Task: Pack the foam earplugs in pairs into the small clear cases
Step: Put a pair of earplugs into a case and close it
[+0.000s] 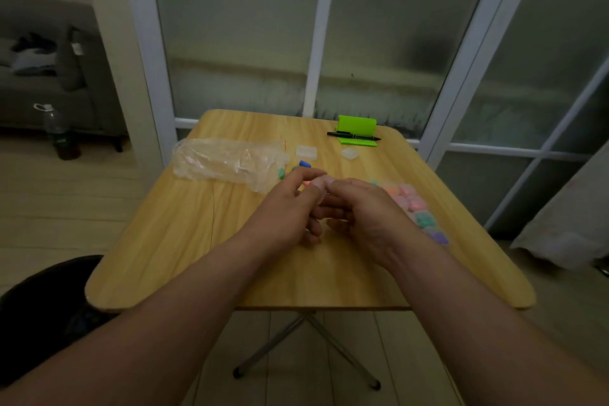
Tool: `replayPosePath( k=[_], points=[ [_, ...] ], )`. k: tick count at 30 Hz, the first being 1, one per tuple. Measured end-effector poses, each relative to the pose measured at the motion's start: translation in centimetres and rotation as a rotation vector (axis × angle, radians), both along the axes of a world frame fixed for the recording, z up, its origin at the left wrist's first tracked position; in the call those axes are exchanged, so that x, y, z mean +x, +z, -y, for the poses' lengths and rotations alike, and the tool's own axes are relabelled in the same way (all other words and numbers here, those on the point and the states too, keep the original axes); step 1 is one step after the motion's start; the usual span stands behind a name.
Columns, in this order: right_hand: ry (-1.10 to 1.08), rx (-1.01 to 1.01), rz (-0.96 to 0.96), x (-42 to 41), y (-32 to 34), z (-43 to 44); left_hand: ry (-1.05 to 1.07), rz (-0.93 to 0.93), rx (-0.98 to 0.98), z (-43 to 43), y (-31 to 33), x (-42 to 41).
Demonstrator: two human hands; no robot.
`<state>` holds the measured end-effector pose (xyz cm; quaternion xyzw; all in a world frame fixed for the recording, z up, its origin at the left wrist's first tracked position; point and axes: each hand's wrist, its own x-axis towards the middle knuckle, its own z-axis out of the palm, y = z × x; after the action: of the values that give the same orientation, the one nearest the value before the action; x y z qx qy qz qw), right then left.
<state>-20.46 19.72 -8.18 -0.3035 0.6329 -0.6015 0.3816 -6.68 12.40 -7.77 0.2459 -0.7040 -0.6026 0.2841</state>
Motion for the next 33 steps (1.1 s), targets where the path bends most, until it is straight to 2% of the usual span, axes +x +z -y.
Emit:
replayPosePath(
  k=[5, 13, 17, 19, 21, 24, 25, 27, 29, 33],
  points=[
    [-0.052, 0.015, 0.091, 1.2, -0.1, 0.6, 0.059, 0.015, -0.17, -0.4, -0.6, -0.2],
    [-0.221, -0.043, 0.07, 3.9, -0.2, 1.5, 0.27, 0.102, -0.39, -1.4, -1.9, -0.6],
    [-0.254, -0.04, 0.119, 4.7, -0.2, 1.8, 0.416, 0.072, -0.382, -0.8, -1.4, -0.5],
    [-0.246, -0.064, 0.167, 4.8, 0.0, 1.8, 0.437, 0.046, -0.311, -0.2, -1.1, -0.3],
    [-0.236, -0.055, 0.086, 4.0, 0.4, 1.8, 0.375, -0.009, -0.114, -0.3, -0.6, -0.1],
    [-0.215, 0.039, -0.374, 1.4, 0.5, 1.3, 0.168, -0.073, 0.363, -1.3, 0.1, 0.1],
    [-0.179, 0.07, -0.478, 0.8, 0.5, 1.0, 0.095, -0.086, 0.509, -1.5, 0.2, 0.3],
    [-0.049, 0.118, -0.541, 0.0, 0.5, 0.3, -0.036, -0.08, 0.693, -1.4, 0.1, 0.7],
    [0.077, 0.149, -0.545, -0.2, 0.6, -0.1, -0.115, -0.047, 0.756, -0.9, 0.0, 1.2],
    [0.19, 0.141, -0.557, -0.3, 1.1, -0.4, -0.2, 0.024, 0.696, -0.7, 0.2, 1.5]
  ],
)
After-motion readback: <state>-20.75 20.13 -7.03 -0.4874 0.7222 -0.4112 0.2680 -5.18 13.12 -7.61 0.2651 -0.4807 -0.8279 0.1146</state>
